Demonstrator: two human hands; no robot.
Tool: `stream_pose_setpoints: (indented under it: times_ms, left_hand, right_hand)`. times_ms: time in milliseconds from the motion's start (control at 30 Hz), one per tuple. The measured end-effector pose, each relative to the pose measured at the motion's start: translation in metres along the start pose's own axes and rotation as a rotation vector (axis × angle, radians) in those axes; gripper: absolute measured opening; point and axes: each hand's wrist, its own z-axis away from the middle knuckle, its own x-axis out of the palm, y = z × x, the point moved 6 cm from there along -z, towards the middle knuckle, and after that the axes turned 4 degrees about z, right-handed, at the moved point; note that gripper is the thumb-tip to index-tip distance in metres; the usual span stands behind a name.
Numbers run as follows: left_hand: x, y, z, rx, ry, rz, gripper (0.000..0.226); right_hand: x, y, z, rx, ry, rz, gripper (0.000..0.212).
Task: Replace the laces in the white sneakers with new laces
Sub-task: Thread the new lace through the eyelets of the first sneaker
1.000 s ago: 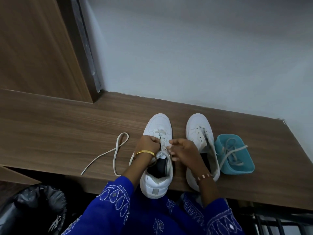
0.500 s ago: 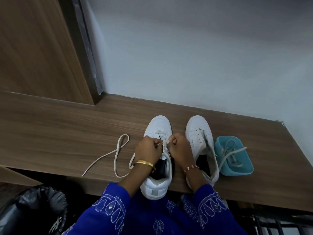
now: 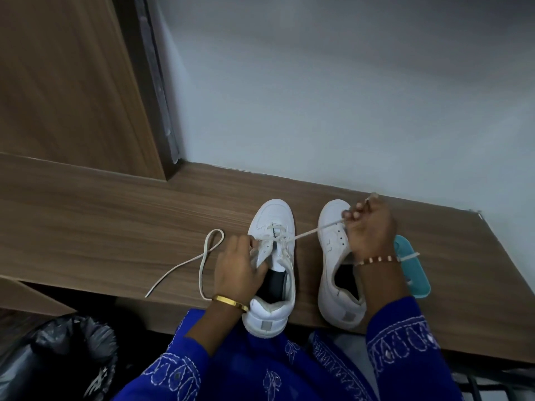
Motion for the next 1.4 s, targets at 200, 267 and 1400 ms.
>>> stream_pose_setpoints:
  times_ms: [200, 267, 1400]
  left_hand:
    - [0.013, -0.006, -0.004, -0.087, -0.075, 0.033, 0.023]
    - [0.016, -0.002, -0.005, -0.06, -0.102, -0.038, 0.022]
    - [0.016, 0.006, 0.0, 0.001, -0.052, -0.188, 0.021]
  right_hand:
    - [0.018, 0.024, 0.012, -0.182, -0.259, 1.222, 0.016]
    - [0.016, 0.061, 0.02, -0.171, -0.407, 1.515, 0.016]
    - [0.006, 0.005, 0.028, -0.61, 0.18, 1.179, 0.021]
